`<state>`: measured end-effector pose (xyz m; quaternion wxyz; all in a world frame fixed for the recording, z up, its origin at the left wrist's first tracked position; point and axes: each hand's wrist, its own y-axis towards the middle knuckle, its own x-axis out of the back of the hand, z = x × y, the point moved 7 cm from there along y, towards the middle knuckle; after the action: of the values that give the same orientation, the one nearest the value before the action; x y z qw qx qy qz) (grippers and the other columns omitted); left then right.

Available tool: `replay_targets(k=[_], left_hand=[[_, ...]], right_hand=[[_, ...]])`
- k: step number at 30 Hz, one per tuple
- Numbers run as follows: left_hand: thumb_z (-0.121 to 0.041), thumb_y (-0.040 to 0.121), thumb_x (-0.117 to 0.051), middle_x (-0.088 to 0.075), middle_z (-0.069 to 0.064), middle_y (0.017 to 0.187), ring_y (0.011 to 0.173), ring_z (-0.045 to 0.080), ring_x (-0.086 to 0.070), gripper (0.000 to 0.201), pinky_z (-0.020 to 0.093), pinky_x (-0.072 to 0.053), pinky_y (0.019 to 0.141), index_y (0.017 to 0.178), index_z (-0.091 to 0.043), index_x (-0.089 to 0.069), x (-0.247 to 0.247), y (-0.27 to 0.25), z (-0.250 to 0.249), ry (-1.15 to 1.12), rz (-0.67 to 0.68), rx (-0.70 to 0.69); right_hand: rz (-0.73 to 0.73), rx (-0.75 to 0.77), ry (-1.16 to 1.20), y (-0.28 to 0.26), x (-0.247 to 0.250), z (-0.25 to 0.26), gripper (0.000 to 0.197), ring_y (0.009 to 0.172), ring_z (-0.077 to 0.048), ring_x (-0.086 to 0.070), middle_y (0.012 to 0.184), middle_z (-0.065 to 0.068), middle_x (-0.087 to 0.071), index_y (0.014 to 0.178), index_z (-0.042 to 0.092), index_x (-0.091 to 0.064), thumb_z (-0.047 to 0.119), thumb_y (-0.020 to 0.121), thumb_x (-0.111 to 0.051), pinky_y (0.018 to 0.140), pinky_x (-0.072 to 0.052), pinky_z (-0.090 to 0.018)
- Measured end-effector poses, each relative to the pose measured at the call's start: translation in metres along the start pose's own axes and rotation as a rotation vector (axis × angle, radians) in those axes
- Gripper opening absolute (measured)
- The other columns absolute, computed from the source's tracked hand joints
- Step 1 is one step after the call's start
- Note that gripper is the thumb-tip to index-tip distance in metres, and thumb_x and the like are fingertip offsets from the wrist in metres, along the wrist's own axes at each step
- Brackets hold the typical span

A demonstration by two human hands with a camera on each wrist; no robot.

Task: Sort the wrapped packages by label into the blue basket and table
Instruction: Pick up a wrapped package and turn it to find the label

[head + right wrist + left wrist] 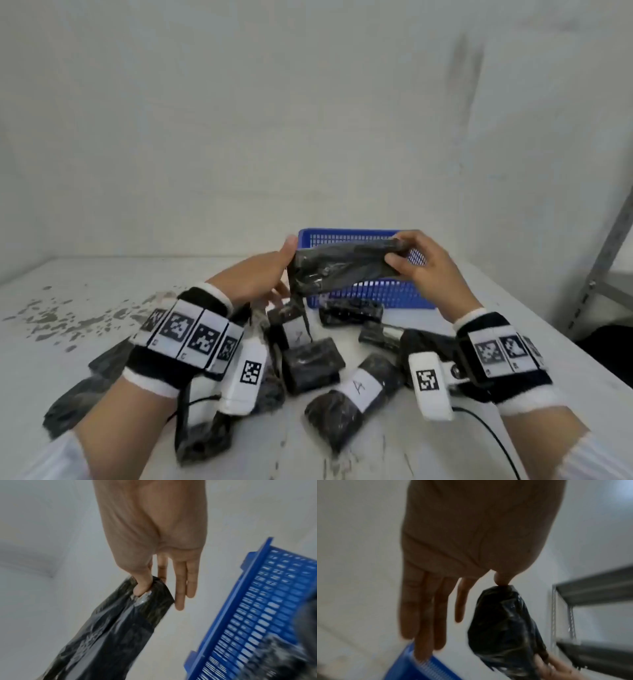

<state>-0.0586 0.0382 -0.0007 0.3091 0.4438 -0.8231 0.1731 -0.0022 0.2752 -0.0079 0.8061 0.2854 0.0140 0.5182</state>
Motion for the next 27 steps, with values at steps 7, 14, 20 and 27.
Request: replay_targets(k=[7, 14, 20, 27], left_hand=[[-0.042, 0.092, -0.052, -0.070, 0.012, 0.079, 0.064, 0.023, -0.067, 0.040, 0.027, -0.053, 0.053, 0.116, -0.012, -0.061, 0.019, 0.025, -0.015, -0.502, -0.076, -0.161], [-0.015, 0.085, -0.063, -0.071, 0.011, 0.106, 0.082, 0.028, -0.072, 0.049, 0.032, -0.060, 0.070, 0.131, -0.024, -0.052, 0.048, 0.031, 0.005, -0.679, -0.243, -0.284], [0.000, 0.082, -0.072, -0.064, -0.005, 0.124, 0.090, 0.019, -0.073, 0.062, 0.031, -0.060, 0.075, 0.135, -0.024, -0.051, 0.061, 0.027, 0.008, -0.530, -0.374, -0.332], [-0.034, 0.072, -0.082, -0.071, 0.001, 0.114, 0.094, 0.017, -0.073, 0.065, 0.034, -0.047, 0.095, 0.129, -0.039, -0.054, 0.065, 0.018, 0.001, -0.512, -0.343, -0.341]], right_hand=[[-0.119, 0.217, 0.292, 0.024, 0.008, 0.018, 0.032, 0.092, -0.016, -0.072, 0.106, 0.014, -0.069, 0.109, 0.017, -0.060, -0.010, 0.093, -0.059, 0.075, -0.063, -0.036], [-0.065, 0.204, 0.480, 0.043, -0.016, 0.033, 0.028, 0.112, -0.024, -0.067, 0.128, -0.007, -0.064, 0.118, 0.024, -0.059, 0.022, 0.091, -0.066, 0.085, -0.058, -0.038], [-0.009, 0.162, 0.363, 0.053, -0.025, 0.034, 0.039, 0.112, -0.018, -0.068, 0.121, 0.003, -0.071, 0.128, 0.027, -0.061, 0.008, 0.094, -0.063, 0.087, -0.059, -0.035], [0.045, 0.107, 0.295, 0.050, -0.018, 0.039, 0.038, 0.095, -0.026, -0.075, 0.107, -0.008, -0.075, 0.119, 0.032, -0.066, 0.006, 0.091, -0.067, 0.078, -0.061, -0.032]])
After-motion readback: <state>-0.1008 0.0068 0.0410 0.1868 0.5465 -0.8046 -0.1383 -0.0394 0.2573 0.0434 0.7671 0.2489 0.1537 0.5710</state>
